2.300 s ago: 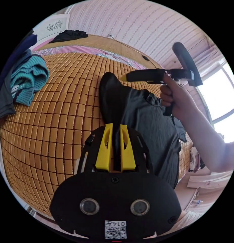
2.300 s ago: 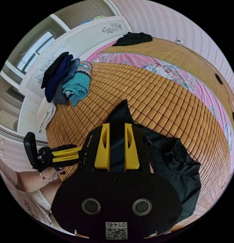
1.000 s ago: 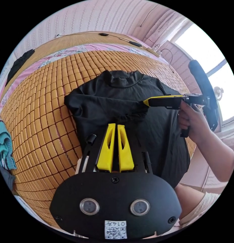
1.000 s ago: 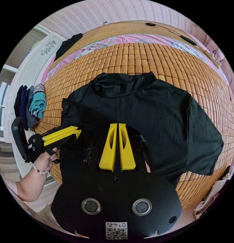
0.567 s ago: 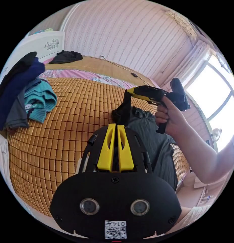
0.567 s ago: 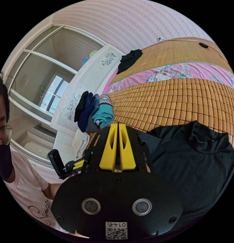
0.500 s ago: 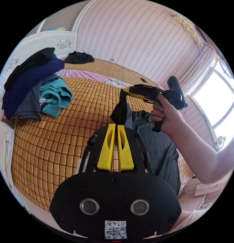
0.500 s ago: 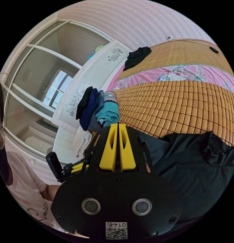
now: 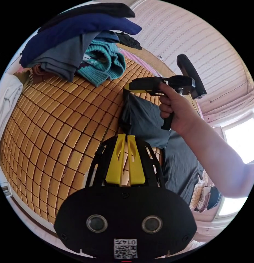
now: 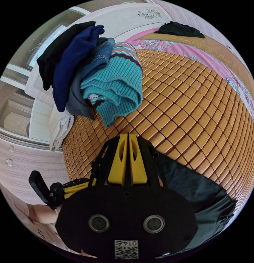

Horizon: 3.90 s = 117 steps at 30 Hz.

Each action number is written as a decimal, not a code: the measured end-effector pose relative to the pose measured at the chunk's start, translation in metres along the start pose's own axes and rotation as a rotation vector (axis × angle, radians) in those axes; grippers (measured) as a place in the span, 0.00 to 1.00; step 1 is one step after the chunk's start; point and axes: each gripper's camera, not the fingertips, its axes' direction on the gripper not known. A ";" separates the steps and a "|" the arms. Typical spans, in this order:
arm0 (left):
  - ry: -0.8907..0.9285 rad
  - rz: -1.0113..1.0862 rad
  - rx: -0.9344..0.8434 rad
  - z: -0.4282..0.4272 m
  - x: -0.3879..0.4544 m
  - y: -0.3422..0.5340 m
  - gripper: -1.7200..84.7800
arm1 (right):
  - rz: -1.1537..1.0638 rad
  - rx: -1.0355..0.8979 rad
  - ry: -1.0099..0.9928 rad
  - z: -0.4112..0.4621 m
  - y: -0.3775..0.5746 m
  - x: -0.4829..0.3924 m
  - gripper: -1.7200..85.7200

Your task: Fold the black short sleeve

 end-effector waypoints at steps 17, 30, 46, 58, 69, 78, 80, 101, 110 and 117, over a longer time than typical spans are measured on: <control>-0.086 0.016 0.016 -0.036 -0.009 0.000 0.02 | 0.148 0.362 0.085 -0.187 0.161 0.070 0.13; 0.006 0.668 -0.085 0.082 0.226 -0.091 0.07 | 0.547 0.157 0.483 -0.220 0.266 0.229 0.11; -0.142 0.676 -0.163 0.165 0.269 -0.096 0.01 | 0.484 0.127 0.419 -0.222 0.238 0.259 0.08; -0.171 0.415 -0.005 0.021 0.137 -0.062 0.02 | 0.281 0.128 0.337 -0.221 0.251 0.099 0.08; -0.130 0.123 -0.005 0.004 0.037 -0.010 0.09 | -0.127 0.009 0.071 -0.060 0.027 -0.084 0.13; -0.217 0.120 -0.031 0.025 0.023 0.003 0.09 | -0.146 -0.053 0.362 0.003 -0.026 -0.131 0.08; -0.212 0.138 -0.039 0.026 0.024 0.002 0.08 | -0.136 -0.049 0.392 -0.001 -0.022 -0.127 0.03; 0.422 0.744 -0.064 0.055 0.250 0.086 0.02 | 0.573 0.434 0.325 -0.312 0.330 0.047 0.03; 0.253 0.731 -0.258 0.124 0.255 0.111 0.07 | 0.642 0.235 0.331 -0.286 0.369 0.089 0.09; 0.279 0.800 -0.324 0.181 0.322 0.121 0.08 | 0.657 0.199 0.372 -0.278 0.374 0.096 0.07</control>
